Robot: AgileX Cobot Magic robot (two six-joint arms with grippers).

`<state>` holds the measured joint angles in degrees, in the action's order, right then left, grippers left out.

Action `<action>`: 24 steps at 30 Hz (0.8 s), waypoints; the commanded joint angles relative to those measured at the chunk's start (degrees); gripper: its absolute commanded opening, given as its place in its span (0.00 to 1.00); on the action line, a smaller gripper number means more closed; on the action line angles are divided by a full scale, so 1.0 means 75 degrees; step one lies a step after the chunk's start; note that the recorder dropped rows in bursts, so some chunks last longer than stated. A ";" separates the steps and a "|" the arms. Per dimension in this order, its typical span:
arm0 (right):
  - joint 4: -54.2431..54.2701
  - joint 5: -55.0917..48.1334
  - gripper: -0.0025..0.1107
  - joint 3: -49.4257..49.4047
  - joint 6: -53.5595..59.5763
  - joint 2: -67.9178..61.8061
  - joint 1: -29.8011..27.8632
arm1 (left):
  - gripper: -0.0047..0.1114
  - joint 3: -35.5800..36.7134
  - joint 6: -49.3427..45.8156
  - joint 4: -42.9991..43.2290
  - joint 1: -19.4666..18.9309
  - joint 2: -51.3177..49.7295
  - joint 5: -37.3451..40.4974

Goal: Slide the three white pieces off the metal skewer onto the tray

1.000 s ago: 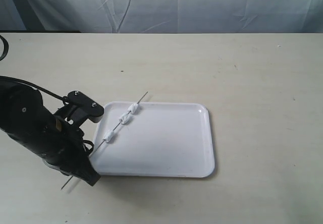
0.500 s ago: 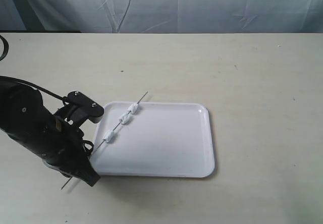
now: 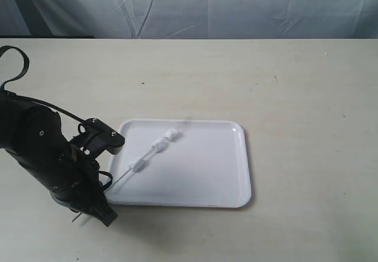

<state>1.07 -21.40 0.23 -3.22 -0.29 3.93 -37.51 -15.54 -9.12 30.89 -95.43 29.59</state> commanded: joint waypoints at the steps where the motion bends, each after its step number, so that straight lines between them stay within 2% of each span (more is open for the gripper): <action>1: 0.0013 0.0090 0.02 -0.0031 0.0002 0.0039 0.0023 | 0.04 0.0007 0.0046 -0.0030 0.0084 -0.0044 -0.0011; 10: -0.0142 0.0339 0.02 -0.0031 0.0002 0.0039 0.0023 | 0.04 -0.0267 0.0055 -0.0064 0.0084 0.0601 0.0216; 13: -0.0025 0.1338 0.02 -0.0031 0.0002 0.0039 0.0023 | 0.04 -0.0267 0.0075 -0.0086 0.0084 0.1104 0.0479; 17: 0.0359 0.3520 0.02 -0.0031 0.0002 0.0039 0.0023 | 0.04 -0.0233 0.0075 -0.0399 0.0084 0.1791 0.1375; 19: 0.0716 0.4387 0.02 -0.0031 -0.0081 0.0039 0.0023 | 0.04 -0.0119 0.0075 -0.0708 0.0084 0.2116 0.1495; 21: 0.1285 0.4885 0.02 -0.0031 -0.0549 0.0039 0.0023 | 0.04 0.0109 0.0001 -0.1191 0.0084 0.2475 0.1416; 24: 0.1916 0.4890 0.02 -0.0031 -0.2075 0.0039 0.0023 | 0.04 0.0463 -0.0008 -0.1725 0.0084 0.2939 0.1362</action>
<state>11.45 13.06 0.11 -10.27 -0.29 3.93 -36.15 -15.45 -17.96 30.89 -76.61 39.70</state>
